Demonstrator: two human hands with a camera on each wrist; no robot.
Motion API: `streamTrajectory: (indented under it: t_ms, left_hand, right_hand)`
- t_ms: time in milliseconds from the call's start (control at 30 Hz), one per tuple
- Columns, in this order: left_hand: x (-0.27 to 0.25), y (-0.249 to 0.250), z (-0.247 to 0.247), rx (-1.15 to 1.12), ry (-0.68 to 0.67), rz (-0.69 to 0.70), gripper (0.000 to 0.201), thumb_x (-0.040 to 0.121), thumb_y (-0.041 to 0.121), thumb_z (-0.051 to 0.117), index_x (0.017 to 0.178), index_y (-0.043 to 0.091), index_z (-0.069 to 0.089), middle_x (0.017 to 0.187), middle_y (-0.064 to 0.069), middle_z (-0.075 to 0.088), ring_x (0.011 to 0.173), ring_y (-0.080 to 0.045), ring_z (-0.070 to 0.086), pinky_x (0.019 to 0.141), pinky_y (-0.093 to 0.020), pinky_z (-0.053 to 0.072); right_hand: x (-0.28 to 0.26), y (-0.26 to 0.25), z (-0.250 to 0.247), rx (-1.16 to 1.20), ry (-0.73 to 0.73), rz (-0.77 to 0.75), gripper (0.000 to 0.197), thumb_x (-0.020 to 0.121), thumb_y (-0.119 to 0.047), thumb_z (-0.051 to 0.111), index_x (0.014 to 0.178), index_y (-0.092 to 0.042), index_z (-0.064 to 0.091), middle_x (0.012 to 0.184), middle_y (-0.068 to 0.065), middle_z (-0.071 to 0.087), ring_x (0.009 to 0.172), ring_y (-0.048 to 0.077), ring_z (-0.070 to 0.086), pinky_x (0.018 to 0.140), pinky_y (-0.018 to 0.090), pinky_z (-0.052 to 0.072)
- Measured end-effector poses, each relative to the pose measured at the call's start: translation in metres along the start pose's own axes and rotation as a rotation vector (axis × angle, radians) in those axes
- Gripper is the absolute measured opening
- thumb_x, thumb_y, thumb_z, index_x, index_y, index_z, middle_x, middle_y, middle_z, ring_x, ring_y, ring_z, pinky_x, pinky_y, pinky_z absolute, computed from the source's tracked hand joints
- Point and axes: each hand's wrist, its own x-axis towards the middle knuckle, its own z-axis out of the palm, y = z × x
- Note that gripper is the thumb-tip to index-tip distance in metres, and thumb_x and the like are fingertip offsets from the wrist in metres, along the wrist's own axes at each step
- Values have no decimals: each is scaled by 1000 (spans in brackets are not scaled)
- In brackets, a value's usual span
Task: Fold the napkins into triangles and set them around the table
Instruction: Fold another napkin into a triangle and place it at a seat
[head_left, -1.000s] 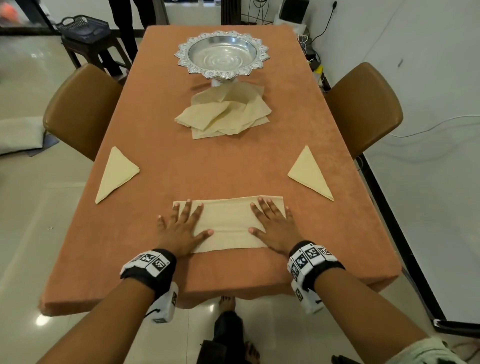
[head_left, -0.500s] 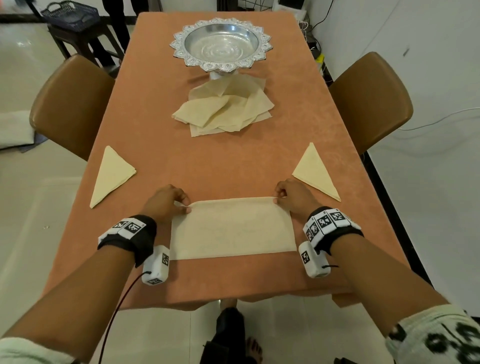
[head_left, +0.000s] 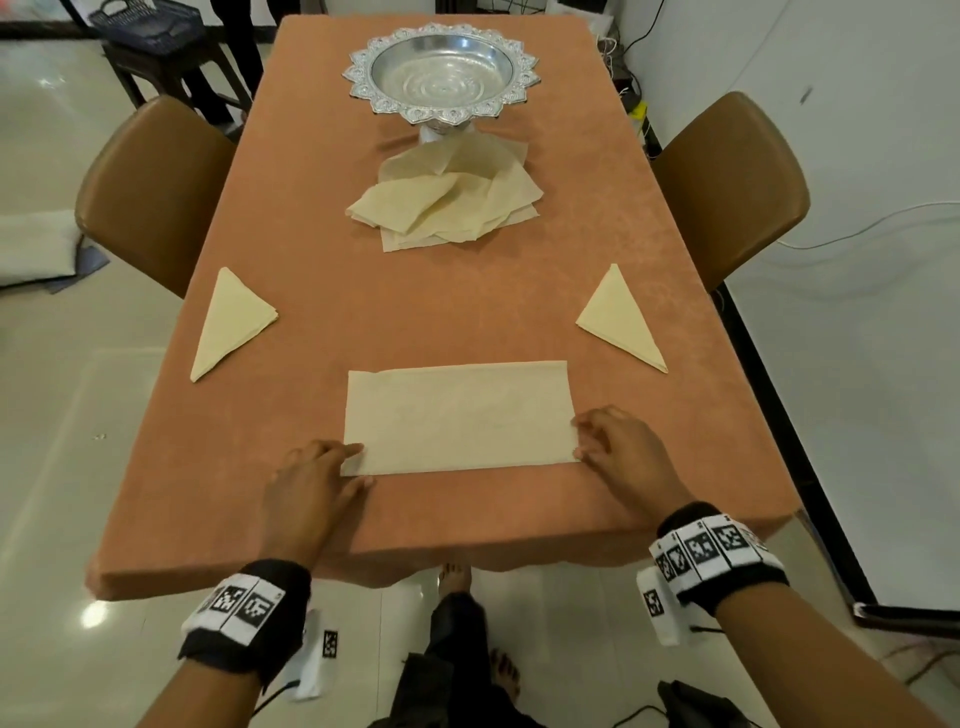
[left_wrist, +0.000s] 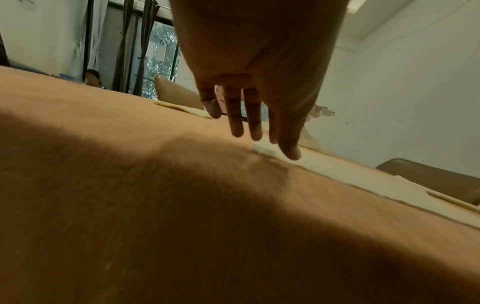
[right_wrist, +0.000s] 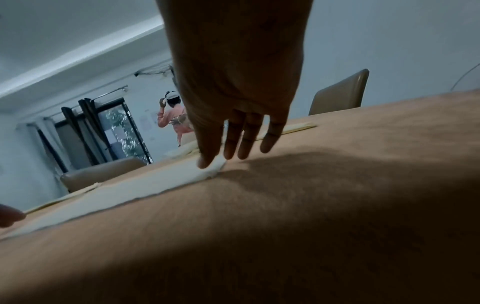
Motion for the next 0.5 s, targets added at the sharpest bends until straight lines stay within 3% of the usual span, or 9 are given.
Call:
streamTrajectory:
  t_ms: [100,267,367,500]
  left_hand:
    - [-3,-2,10,6,54,38,31,82,38,71,111,24,70,109,1,63,96,-21,55,70,-33,44]
    - [11,-4,10,21,114,124,15,86,32,68,92,21,75,92,2,67,84,-20,56,60,-30,40]
    - [20,-7,9,155,153,253,19,87,35,63,79,21,73,85,2,68,75,-23,56,65,-36,38]
    - [25,-4,-1,215,172,353,36,87,42,43,80,19,70,87,0,68,78,-25,61,73,-42,42]
  right_hand:
    - [-8,6,9,-100,8,-108,36,83,-27,69,118,-21,63,107,-6,60,101,14,50,79,31,43]
    - [-2,5,15,-183,136,-212,9,84,-22,69,91,-18,71,89,-3,62,86,19,57,68,34,46]
    - [4,-1,13,-268,160,-273,3,84,-18,68,84,-16,68,81,-1,62,76,21,59,61,32,44]
    - [6,-3,4,-268,137,-259,6,88,-22,64,86,-17,67,83,-2,62,79,18,56,63,30,40]
